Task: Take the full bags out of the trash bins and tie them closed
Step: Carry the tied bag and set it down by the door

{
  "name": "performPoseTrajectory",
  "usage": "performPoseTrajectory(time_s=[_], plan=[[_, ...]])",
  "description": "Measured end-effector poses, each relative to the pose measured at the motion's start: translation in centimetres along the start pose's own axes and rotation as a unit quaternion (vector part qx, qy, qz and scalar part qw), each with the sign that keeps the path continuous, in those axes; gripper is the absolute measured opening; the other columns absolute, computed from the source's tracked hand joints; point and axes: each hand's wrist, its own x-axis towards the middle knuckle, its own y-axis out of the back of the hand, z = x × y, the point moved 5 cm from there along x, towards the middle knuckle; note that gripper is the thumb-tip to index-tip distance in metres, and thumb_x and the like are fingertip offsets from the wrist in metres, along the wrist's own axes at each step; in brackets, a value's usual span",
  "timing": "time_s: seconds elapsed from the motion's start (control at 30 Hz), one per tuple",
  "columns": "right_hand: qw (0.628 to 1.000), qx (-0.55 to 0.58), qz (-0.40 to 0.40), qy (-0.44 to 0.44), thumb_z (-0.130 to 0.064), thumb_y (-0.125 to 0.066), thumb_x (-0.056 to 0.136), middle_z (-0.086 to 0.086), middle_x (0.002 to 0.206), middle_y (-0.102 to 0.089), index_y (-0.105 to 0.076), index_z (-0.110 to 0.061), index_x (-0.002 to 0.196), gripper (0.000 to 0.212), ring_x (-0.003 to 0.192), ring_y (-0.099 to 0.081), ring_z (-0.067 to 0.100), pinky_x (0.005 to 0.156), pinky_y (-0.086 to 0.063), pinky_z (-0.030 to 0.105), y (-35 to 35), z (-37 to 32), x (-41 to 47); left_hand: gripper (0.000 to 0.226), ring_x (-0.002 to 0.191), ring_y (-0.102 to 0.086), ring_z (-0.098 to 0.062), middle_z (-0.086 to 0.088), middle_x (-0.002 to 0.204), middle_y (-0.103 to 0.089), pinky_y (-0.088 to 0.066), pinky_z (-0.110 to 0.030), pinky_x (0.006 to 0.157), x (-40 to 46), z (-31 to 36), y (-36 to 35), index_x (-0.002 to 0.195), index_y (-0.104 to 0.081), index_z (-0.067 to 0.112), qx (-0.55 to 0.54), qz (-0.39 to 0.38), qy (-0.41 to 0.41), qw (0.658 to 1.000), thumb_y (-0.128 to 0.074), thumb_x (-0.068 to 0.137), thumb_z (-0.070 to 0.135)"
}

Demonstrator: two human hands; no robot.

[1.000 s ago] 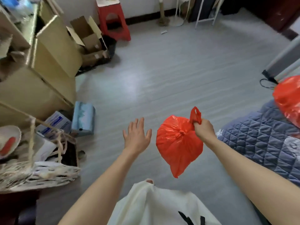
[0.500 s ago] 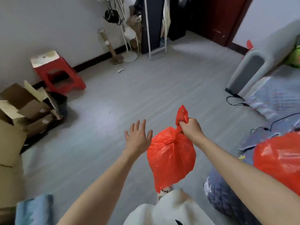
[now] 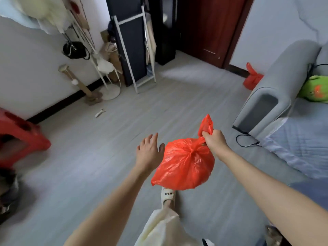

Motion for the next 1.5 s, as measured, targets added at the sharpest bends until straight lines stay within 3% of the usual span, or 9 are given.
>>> performPoseTrajectory(time_s=[0.1,0.3,0.6,0.83,1.0,1.17,1.27,1.37,1.5], plan=[[1.0,-0.015,0.005,-0.013,-0.017,-0.049,0.088,0.012,0.076,-0.057,-0.058,-0.008,0.074,0.019,0.069,-0.054,0.024,0.061,-0.038,0.028,1.3,-3.2,7.2,0.054,0.135,-0.031,-0.027,-0.005,0.148,-0.034,-0.028,-0.042,0.107,9.3,2.8,1.1,0.143,-0.027,0.019,0.005,-0.004,-0.023,1.0,-0.037,0.095,0.041],[0.988,0.116,0.071,-0.077,-0.018,-0.052,0.087,0.016,0.076,-0.066,-0.063,-0.002,0.075,0.023,0.071,-0.068,0.034,0.078,-0.056,0.048,6.3,-7.3,25.2,0.052,0.134,-0.032,-0.026,-0.004,0.145,-0.036,-0.028,-0.042,0.107,29.1,13.2,2.8,0.141,-0.031,0.019,0.013,-0.03,-0.099,0.995,-0.038,0.095,0.04],[0.963,0.235,0.062,-0.118,-0.009,-0.042,0.089,0.008,0.067,-0.054,-0.052,-0.01,0.068,0.023,0.057,-0.057,0.019,0.052,-0.054,0.029,14.4,-12.0,54.4,0.041,0.125,-0.043,-0.029,-0.005,0.138,-0.048,-0.035,-0.04,0.101,56.9,30.5,1.6,0.134,-0.044,0.018,0.008,-0.014,-0.166,0.986,-0.041,0.095,0.03],[0.951,0.256,0.092,-0.146,-0.012,-0.043,0.087,0.013,0.084,-0.061,-0.06,-0.003,0.088,0.019,0.061,-0.062,0.023,0.079,-0.057,0.046,22.1,-15.7,73.9,0.031,0.114,-0.048,-0.032,-0.007,0.122,-0.055,-0.039,-0.039,0.09,74.8,42.3,2.3,0.121,-0.052,0.017,0.007,-0.021,-0.188,0.982,-0.043,0.093,0.025],[0.93,0.276,0.154,-0.185,-0.016,-0.043,0.091,0.016,0.098,-0.061,-0.056,-0.004,0.099,0.019,0.06,-0.062,0.023,0.078,-0.058,0.044,27.0,-15.3,87.5,0.04,0.127,-0.042,-0.026,-0.002,0.139,-0.046,-0.034,-0.039,0.101,88.5,48.2,1.4,0.133,-0.044,0.017,-0.001,-0.024,-0.205,0.979,-0.042,0.094,0.026],[0.891,0.337,0.205,-0.226,-0.01,-0.042,0.091,0.019,0.094,-0.057,-0.053,-0.006,0.082,0.015,0.069,-0.061,0.025,0.045,-0.056,0.023,31.4,-14.3,101.1,0.044,0.13,-0.039,-0.024,-0.003,0.142,-0.042,-0.032,-0.041,0.105,104.0,57.0,-1.8,0.135,-0.041,0.015,0.014,-0.04,-0.281,0.959,-0.044,0.093,0.028],[0.873,0.363,0.215,-0.243,-0.007,-0.041,0.09,0.019,0.094,-0.06,-0.054,-0.002,0.107,0.022,0.076,-0.062,0.027,0.052,-0.057,0.025,33.5,-14.0,108.5,0.049,0.135,-0.03,-0.024,-0.003,0.147,-0.034,-0.028,-0.041,0.109,112.4,64.0,-4.0,0.139,-0.035,0.016,0.028,-0.069,-0.324,0.943,-0.043,0.093,0.03],[0.852,0.401,0.216,-0.259,-0.003,-0.04,0.091,0.017,0.096,-0.059,-0.052,-0.003,0.106,0.019,0.083,-0.06,0.029,0.072,-0.056,0.036,35.6,-13.5,114.9,0.055,0.141,-0.02,-0.023,-0.002,0.154,-0.022,-0.024,-0.042,0.113,118.5,71.3,-5.5,0.145,-0.024,0.021,0.035,-0.085,-0.374,0.923,-0.042,0.093,0.03],[0.827,0.429,0.227,-0.284,0.0,-0.04,0.091,0.016,0.098,-0.057,-0.054,-0.004,0.104,0.019,0.083,-0.059,0.026,0.056,-0.054,0.023,38.2,-10.1,124.2,0.063,0.145,-0.007,-0.025,-0.003,0.157,-0.011,-0.02,-0.049,0.115,126.1,79.5,-10.3,0.147,-0.016,0.026,0.012,-0.084,-0.377,0.922,-0.045,0.092,0.031]])
